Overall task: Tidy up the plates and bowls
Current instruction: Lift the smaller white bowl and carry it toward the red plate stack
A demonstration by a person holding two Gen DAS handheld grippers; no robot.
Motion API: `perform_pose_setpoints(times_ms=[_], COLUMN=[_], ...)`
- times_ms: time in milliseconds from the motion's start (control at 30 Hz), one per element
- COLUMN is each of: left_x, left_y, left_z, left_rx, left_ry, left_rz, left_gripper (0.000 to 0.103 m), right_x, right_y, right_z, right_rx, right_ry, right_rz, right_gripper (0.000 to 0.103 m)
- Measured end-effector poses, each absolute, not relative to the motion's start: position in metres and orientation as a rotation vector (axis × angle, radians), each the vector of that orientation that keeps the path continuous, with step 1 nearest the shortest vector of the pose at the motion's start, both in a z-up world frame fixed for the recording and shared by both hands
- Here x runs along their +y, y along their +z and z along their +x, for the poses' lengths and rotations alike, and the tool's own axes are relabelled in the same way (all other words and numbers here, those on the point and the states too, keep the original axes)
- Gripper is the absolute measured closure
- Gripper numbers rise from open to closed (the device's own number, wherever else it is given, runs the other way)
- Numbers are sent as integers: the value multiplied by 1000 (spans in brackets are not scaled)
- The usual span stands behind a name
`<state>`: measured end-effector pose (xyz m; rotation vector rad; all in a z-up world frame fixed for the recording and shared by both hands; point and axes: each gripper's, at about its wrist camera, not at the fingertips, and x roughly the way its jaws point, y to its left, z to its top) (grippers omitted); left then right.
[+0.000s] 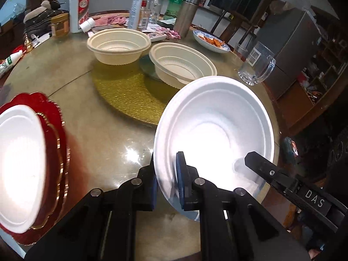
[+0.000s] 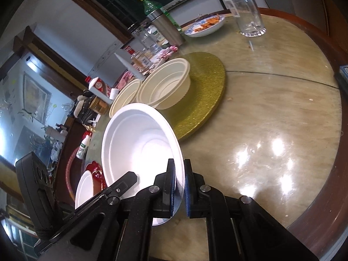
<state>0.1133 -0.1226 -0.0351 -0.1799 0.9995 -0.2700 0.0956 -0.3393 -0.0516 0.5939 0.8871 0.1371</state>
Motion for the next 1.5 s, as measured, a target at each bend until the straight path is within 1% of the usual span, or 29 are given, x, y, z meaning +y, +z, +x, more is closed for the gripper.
perform_pose_setpoints(times_ms=[933, 1500], left_x=[-84, -41], left_y=[-11, 4], left_z=[80, 56], left_rx=[918, 858], left_ry=[-253, -194], left_rz=[-215, -254], left_gripper=[91, 91], right_x=[-299, -253], right_y=[-23, -6], right_z=[70, 64], right_rx=[835, 808], right_ry=[178, 266], right_rz=[507, 454], right_gripper=[96, 96])
